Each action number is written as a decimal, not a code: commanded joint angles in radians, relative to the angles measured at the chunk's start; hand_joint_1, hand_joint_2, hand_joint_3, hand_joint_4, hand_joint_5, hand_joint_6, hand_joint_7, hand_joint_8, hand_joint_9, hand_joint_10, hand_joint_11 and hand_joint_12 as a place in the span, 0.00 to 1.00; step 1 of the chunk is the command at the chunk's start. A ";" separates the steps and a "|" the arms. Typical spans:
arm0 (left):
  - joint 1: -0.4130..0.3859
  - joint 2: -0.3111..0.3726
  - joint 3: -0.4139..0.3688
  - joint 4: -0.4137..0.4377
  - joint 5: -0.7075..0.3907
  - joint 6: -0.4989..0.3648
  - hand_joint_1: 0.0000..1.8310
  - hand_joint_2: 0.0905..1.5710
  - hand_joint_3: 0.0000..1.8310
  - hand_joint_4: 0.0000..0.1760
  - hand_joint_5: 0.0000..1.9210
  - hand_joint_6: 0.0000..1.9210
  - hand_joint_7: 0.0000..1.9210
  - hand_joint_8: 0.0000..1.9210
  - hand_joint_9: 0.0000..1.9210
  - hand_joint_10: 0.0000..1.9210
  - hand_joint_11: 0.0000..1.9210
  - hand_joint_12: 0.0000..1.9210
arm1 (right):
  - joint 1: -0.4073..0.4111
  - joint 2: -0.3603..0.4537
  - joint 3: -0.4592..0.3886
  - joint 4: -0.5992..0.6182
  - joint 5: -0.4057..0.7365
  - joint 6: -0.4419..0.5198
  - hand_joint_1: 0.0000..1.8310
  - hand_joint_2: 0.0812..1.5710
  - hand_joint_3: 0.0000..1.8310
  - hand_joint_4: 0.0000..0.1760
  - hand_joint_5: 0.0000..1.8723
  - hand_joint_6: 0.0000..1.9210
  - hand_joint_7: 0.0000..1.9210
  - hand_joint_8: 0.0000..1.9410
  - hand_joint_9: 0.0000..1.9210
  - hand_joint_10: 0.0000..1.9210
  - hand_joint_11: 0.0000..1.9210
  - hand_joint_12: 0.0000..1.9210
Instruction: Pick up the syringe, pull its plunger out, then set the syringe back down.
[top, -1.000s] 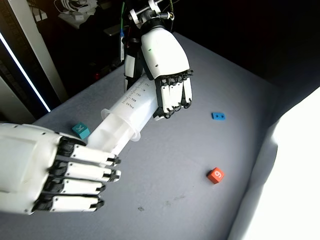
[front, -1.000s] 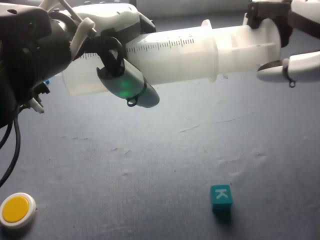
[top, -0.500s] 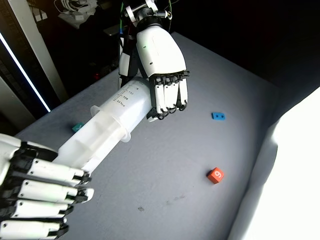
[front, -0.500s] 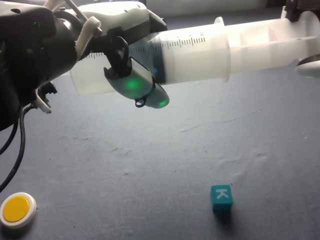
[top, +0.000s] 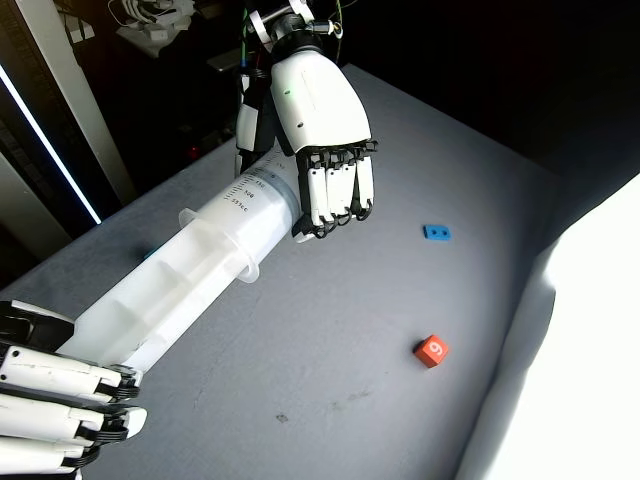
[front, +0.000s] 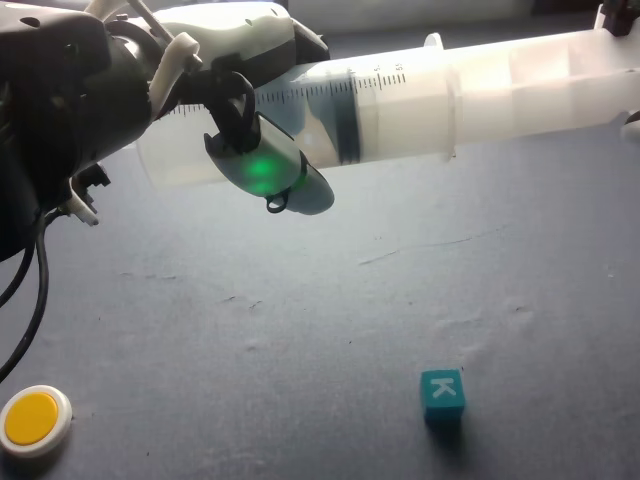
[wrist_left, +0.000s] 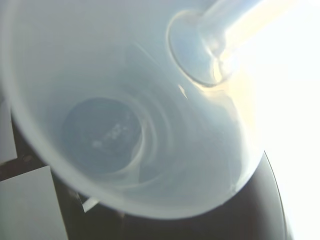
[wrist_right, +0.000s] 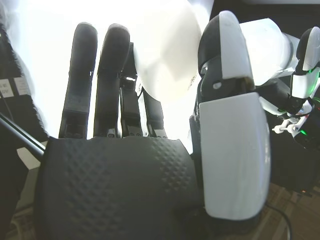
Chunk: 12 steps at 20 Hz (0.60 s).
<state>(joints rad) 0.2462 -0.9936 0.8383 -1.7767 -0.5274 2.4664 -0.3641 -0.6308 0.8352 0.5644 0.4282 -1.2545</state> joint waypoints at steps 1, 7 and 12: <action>-0.011 0.015 0.007 0.061 -0.048 0.012 0.62 0.78 0.00 0.00 0.35 0.71 0.42 0.72 0.33 0.56 0.19 0.76 | 0.012 0.021 0.011 -0.006 0.119 -0.014 0.72 0.79 0.00 0.00 0.38 0.73 0.34 0.74 0.33 0.82 0.20 0.79; -0.009 0.015 0.008 0.064 -0.048 0.012 0.63 0.78 0.00 0.00 0.36 0.71 0.43 0.69 0.34 0.56 0.19 0.80 | 0.010 0.019 0.002 -0.006 0.117 -0.011 0.72 0.80 0.00 0.00 0.37 0.74 0.33 0.75 0.33 0.83 0.20 0.79; -0.009 0.015 0.008 0.064 -0.048 0.012 0.62 0.78 0.00 0.02 0.37 0.70 0.41 0.71 0.32 0.58 0.17 0.80 | 0.011 0.019 0.000 -0.007 0.117 -0.003 0.72 0.80 0.00 0.00 0.37 0.76 0.32 0.77 0.32 0.83 0.20 0.80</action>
<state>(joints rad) 0.2462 -0.9924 0.8383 -1.7725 -0.5438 2.4722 -0.3641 -0.6285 0.8341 0.5690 0.4282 -1.2549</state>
